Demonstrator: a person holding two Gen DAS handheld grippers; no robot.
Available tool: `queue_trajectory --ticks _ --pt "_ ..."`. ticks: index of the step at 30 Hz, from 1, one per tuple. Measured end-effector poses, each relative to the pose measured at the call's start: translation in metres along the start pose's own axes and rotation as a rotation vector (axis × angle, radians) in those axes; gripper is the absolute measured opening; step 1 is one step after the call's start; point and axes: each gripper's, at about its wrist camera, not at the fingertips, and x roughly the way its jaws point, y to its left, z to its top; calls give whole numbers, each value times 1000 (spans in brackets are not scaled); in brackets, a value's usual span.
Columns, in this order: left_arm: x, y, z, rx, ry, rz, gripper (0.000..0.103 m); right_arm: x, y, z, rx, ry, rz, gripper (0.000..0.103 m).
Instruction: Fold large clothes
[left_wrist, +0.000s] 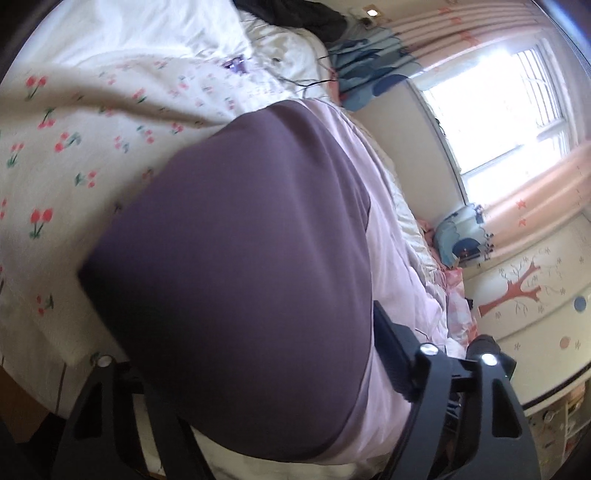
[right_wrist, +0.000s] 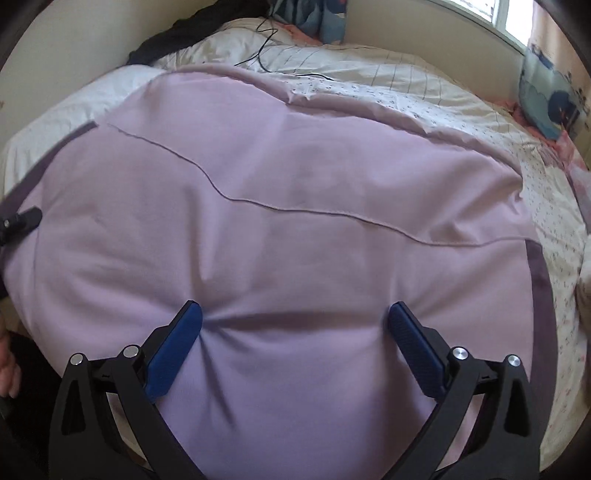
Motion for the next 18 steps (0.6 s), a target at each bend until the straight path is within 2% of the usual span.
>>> queue_trajectory --ticks 2,4,6,7,10,12,13,15,18 --pt "-2 -2 1 -1 -12 -5 69 -12 -7 4 44 -32 17 97" --pt "-4 -5 0 10 -21 -9 67 -23 -11 3 68 -80 -2 97" --pt "-6 -9 0 35 -27 -10 65 -6 -4 -2 35 -17 -2 97" --pt "-6 -14 -1 54 -28 -11 65 6 3 -7 -7 -9 -32 97" --pt "-9 -28 -1 120 -49 19 63 7 6 -2 -30 1 -41 97" --pt "-12 -32 -2 136 -60 28 61 -13 5 -1 6 -51 -15 97" --pt "-15 -39 -3 160 -74 32 60 -19 10 -4 -14 -77 -14 97" --pt "-21 -50 -6 214 -96 26 58 1 21 -10 -72 -20 -38 97" --pt "-28 -98 -14 363 -131 -6 55 17 28 -15 -86 -24 -80 97"
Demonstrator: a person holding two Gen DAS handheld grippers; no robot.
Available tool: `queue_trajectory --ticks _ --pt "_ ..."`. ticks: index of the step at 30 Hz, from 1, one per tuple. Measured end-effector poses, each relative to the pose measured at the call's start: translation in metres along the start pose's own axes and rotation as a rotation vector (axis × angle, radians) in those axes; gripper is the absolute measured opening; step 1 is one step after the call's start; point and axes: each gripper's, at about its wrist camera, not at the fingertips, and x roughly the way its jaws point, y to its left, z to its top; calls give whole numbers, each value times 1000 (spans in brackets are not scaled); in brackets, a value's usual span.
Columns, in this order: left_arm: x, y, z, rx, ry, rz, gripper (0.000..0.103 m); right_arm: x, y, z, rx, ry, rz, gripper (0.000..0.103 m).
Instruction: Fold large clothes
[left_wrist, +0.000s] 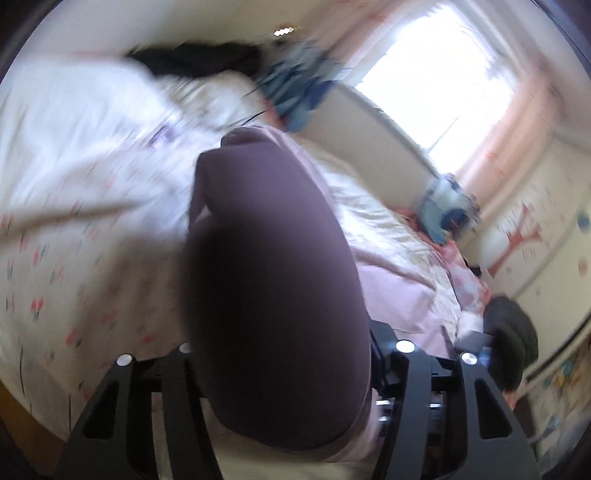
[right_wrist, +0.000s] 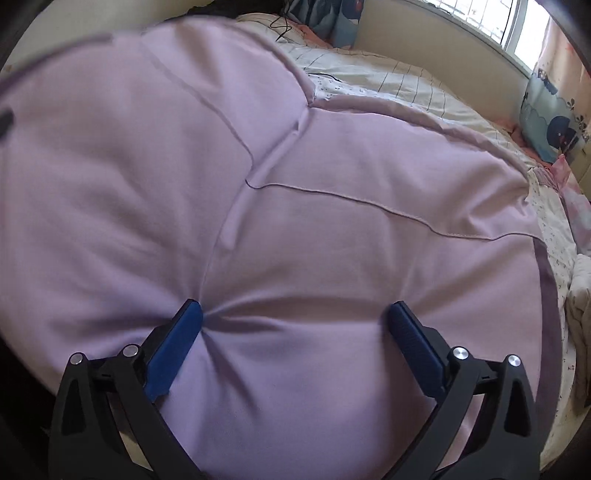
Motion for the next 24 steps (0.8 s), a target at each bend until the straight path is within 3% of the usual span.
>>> queue_trajectory --ticks 3,6,8,9,12,14,16,19,22,24 --pt "1 -39 14 67 -10 -51 55 -3 -3 6 -11 10 23 97" --pt "5 -79 27 103 -17 -109 54 -25 -28 9 20 -7 151 97" --pt "14 -113 30 148 -13 -137 54 -47 -65 3 143 -70 359 97" --pt "21 -134 28 184 -4 -150 54 -54 -93 -2 246 -94 534 97" --pt "43 -183 15 277 24 -168 54 -39 -186 -28 594 -105 928 97" --pt "65 -221 -3 345 59 -187 54 -27 -237 -47 782 -142 1041 97" --pt "88 -256 -32 423 103 -197 54 -32 -287 -70 900 -229 1063 97" --pt "123 -295 -81 534 172 -192 54 -54 -346 -85 958 -331 983 97" --pt "151 -323 -128 683 192 -123 54 -78 -380 -77 928 -376 878 97" --pt "159 -336 -148 756 184 -80 54 -93 -384 -50 829 -366 798 97"
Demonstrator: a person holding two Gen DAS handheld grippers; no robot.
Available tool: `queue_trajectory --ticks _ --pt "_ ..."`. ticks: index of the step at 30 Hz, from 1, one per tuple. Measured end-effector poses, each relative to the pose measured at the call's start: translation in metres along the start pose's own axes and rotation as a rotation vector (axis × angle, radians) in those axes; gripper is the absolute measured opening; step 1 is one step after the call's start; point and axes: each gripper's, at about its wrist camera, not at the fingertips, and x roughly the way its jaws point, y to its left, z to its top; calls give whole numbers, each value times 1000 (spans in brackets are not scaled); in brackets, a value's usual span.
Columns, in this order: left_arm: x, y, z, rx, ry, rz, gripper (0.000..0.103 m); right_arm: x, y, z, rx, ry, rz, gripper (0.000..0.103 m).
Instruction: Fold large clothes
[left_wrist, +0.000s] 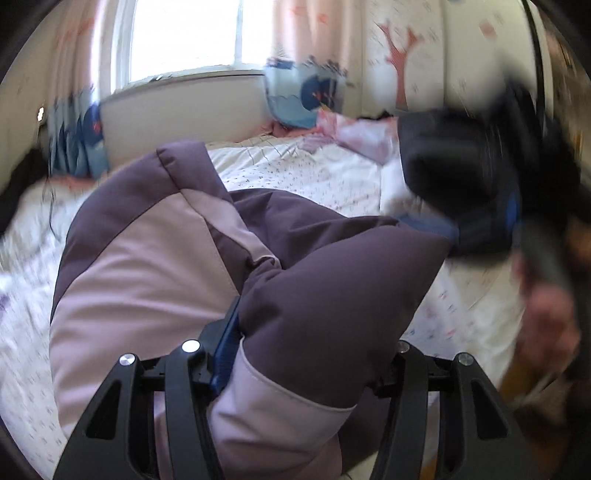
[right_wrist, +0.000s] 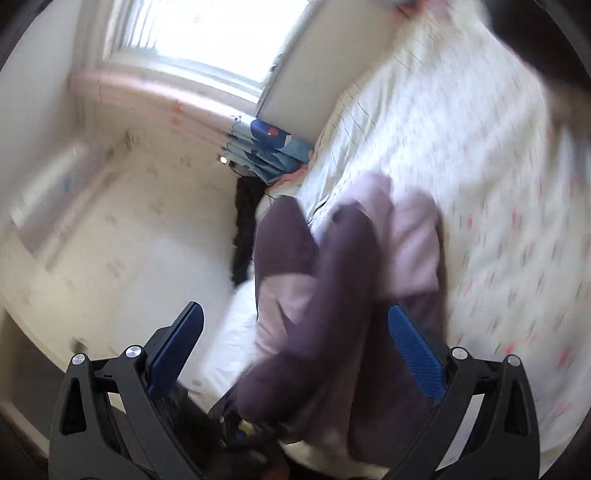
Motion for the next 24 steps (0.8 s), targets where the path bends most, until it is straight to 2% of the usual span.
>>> queue_trajectory --ticks 2,6,9,10,11,14,16,17,19,21,23,24 --pt "4 -5 0 18 12 12 54 19 25 15 -110 76 -69 97" --pt "5 -14 7 46 29 28 54 106 76 31 -374 325 -275 97" --pt "-3 -16 3 68 62 37 54 146 84 -10 -520 492 -421 97" --pt "-6 -17 3 79 81 29 54 163 76 -21 -559 550 -530 97" --pt "-10 -17 1 89 115 3 54 153 66 -46 -562 558 -535 97" --pt "-32 -7 -3 69 177 -115 54 139 33 -51 -466 541 -483 96" --pt "-57 12 -1 -17 175 -205 54 131 16 -57 -424 514 -480 96" --pt "-68 24 2 -63 157 -218 55 129 8 -58 -415 503 -479 96" --pt "-86 63 9 -170 100 -169 55 120 1 -65 -400 482 -480 96" --pt "-94 118 8 -331 53 -79 63 118 -7 -61 -400 485 -488 96" --pt "-84 163 -3 -466 72 -30 66 112 -10 -55 -387 496 -481 96" --pt "-65 190 -14 -545 119 -37 66 111 -14 -57 -367 500 -470 96"
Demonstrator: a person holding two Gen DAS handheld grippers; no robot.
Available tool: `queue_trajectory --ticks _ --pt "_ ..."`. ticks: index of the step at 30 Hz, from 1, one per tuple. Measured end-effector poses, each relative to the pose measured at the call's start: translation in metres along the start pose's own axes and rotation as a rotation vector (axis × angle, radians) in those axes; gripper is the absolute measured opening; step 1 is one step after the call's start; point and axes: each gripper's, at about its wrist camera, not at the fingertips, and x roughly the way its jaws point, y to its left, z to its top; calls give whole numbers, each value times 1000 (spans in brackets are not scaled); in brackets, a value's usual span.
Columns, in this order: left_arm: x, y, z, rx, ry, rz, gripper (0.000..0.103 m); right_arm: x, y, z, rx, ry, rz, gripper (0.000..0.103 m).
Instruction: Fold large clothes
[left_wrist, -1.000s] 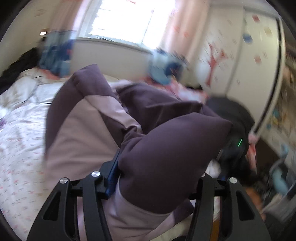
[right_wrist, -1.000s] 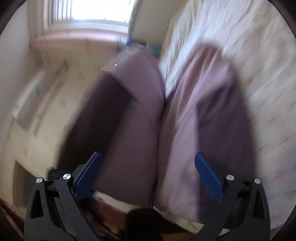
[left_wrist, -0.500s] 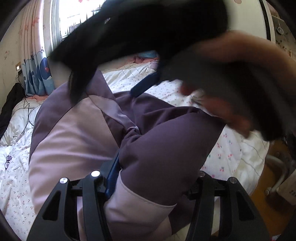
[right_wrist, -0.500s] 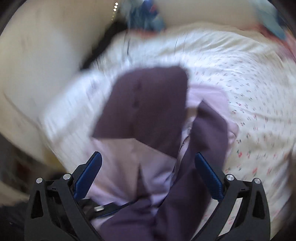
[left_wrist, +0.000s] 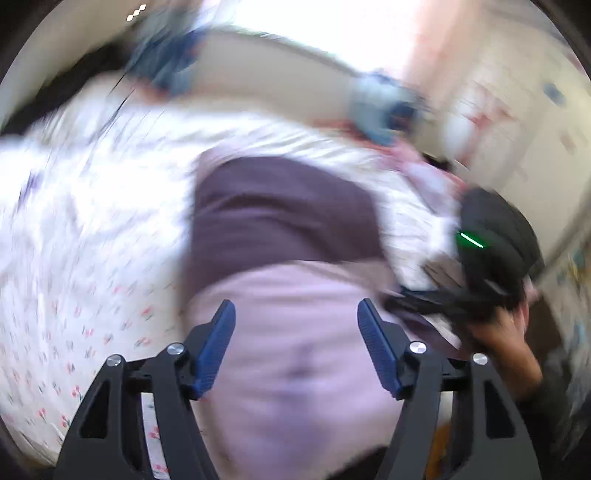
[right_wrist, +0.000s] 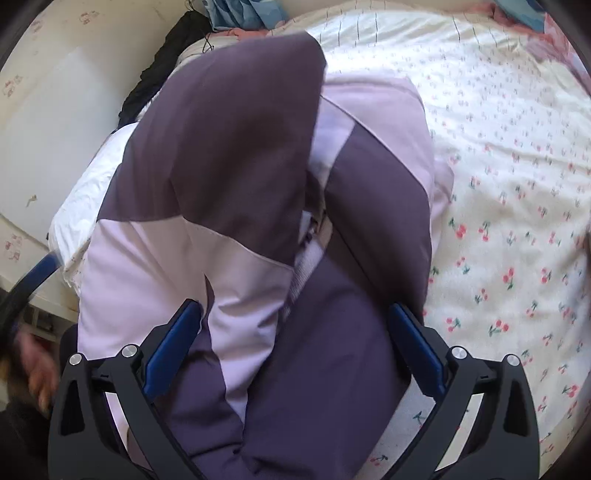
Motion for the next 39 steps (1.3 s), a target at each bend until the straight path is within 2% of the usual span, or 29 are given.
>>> queue_trajectory --ticks 2,3,4,5,7,10,11,13,16,17,18,20,22,26,28,29,30,32,35,39 --pt "35 32 0 -98 96 -49 69 8 -7 2 36 -17 22 96" --pt "47 43 -2 -149 109 -99 77 11 -7 -2 56 -37 22 97" --pt "54 48 -3 -184 88 -113 78 12 -6 -6 71 -59 28 97" --pt "56 44 -2 -175 86 -83 78 14 -4 -13 99 -108 36 97" --pt "54 24 1 -94 86 -37 78 18 -2 -28 155 -224 36 97" --pt "43 22 6 -23 98 -37 78 26 2 -49 261 -388 134 98" --pt "37 28 9 -12 100 -27 78 29 6 -51 269 -404 152 98" --pt "23 32 13 17 89 13 78 38 32 -47 238 -398 179 98" --pt "-13 43 11 40 43 56 77 52 80 -37 112 -358 216 98" --pt "-25 43 9 71 28 21 66 54 89 -35 75 -346 210 98" --pt "-30 43 10 91 31 23 63 57 104 -34 0 -329 172 97" --pt "-37 30 13 156 3 112 64 52 116 -32 -93 -292 84 97" --pt "-32 20 17 187 4 122 64 49 106 -34 -96 -227 40 97" --pt "8 7 18 139 59 33 64 49 89 -56 -119 -126 -32 97" --pt "24 -4 8 166 48 33 75 50 82 -75 -114 -88 -58 97" --pt "30 -13 -1 209 31 55 84 52 78 -77 -107 -85 -58 97" --pt "31 -19 -13 248 14 90 86 52 75 -82 -84 -74 -47 97" --pt "39 -36 -34 380 -11 216 86 50 72 -77 -45 -56 -18 97" --pt "40 -45 -49 462 -31 247 86 28 80 -67 -20 -104 -14 97" --pt "31 -34 -45 422 -46 213 87 -4 88 -25 56 -286 -5 97"
